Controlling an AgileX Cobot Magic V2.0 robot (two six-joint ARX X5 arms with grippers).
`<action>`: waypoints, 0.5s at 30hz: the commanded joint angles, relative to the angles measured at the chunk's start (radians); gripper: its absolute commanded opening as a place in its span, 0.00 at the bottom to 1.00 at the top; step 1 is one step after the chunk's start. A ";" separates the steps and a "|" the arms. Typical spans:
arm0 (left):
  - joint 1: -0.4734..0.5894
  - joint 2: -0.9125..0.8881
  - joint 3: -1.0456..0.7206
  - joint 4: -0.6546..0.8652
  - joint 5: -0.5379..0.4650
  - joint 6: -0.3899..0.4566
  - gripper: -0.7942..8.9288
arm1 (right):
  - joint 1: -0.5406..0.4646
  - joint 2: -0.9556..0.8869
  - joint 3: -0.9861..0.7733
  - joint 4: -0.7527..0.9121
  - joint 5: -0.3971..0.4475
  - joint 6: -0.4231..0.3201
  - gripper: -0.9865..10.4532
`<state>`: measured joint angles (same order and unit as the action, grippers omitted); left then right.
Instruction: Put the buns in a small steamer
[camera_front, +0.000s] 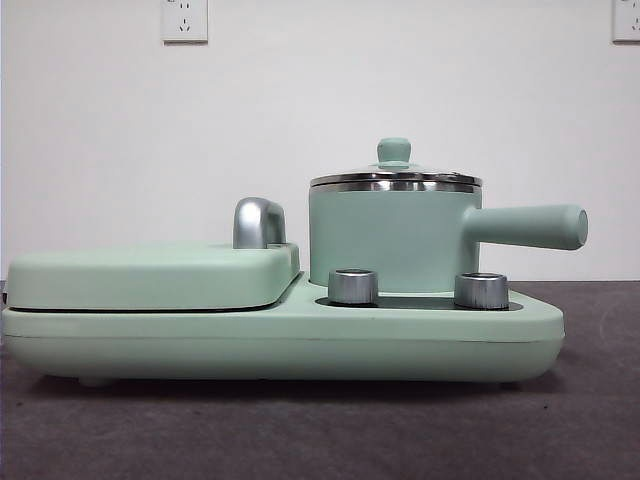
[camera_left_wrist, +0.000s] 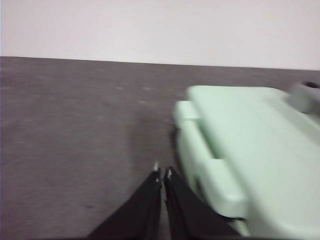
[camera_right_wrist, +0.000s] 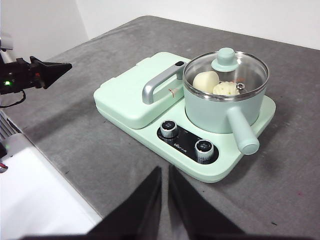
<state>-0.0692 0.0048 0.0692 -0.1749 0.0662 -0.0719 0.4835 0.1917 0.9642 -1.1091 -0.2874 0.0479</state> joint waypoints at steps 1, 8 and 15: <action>0.001 -0.002 -0.019 0.027 -0.060 -0.003 0.10 | 0.005 0.000 0.010 0.013 0.000 -0.011 0.10; 0.004 -0.002 -0.051 0.026 -0.078 0.006 0.10 | 0.005 0.000 0.010 0.013 0.000 -0.011 0.10; 0.004 -0.002 -0.056 -0.013 -0.078 0.016 0.10 | 0.005 0.000 0.010 0.013 -0.001 -0.011 0.10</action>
<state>-0.0673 0.0051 0.0326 -0.1829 -0.0059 -0.0685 0.4835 0.1917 0.9642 -1.1091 -0.2874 0.0483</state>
